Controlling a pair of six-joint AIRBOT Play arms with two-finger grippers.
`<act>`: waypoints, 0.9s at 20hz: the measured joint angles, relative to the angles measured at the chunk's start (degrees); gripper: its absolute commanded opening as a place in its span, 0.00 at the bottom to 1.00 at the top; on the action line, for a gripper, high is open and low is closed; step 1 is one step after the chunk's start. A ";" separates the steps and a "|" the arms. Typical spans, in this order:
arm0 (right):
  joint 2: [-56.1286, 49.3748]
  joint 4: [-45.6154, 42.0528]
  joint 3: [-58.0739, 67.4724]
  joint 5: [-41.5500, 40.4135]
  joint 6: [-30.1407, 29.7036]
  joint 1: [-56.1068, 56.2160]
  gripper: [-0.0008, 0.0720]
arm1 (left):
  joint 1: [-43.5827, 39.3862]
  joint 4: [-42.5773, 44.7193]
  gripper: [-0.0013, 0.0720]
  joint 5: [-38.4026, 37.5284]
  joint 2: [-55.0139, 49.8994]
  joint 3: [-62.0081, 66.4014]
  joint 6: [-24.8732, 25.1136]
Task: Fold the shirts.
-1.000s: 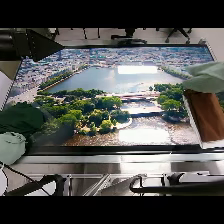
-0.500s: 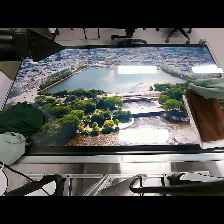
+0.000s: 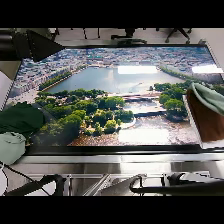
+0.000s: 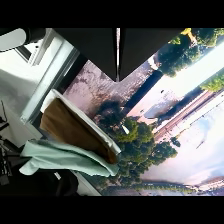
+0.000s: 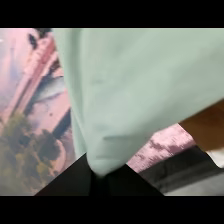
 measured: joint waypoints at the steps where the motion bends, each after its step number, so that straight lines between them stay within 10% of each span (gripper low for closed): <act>1: 0.28 -3.34 -0.90 0.81 0.68 0.00 0.05 | 0.00 0.02 0.04 0.00 0.00 0.00 0.42; 2: 0.46 -6.21 -1.90 1.38 1.14 0.00 0.06 | 0.00 0.02 0.04 0.02 0.00 0.00 0.85; 4: 0.66 -10.27 -4.17 1.81 1.36 -0.02 0.56 | 0.00 0.02 0.04 0.00 0.00 0.00 1.79; 11: 0.74 -13.68 -8.72 -1.36 0.17 0.04 0.59 | 0.00 0.07 0.04 0.00 0.00 0.00 4.52; 13: 0.74 -10.47 -8.96 -3.98 -0.04 0.68 0.56 | 0.00 0.09 0.04 0.20 0.00 0.00 5.18; 18: 0.72 3.85 -9.20 -13.79 -3.34 7.52 0.04 | 0.63 0.11 0.04 1.81 0.00 -0.02 5.60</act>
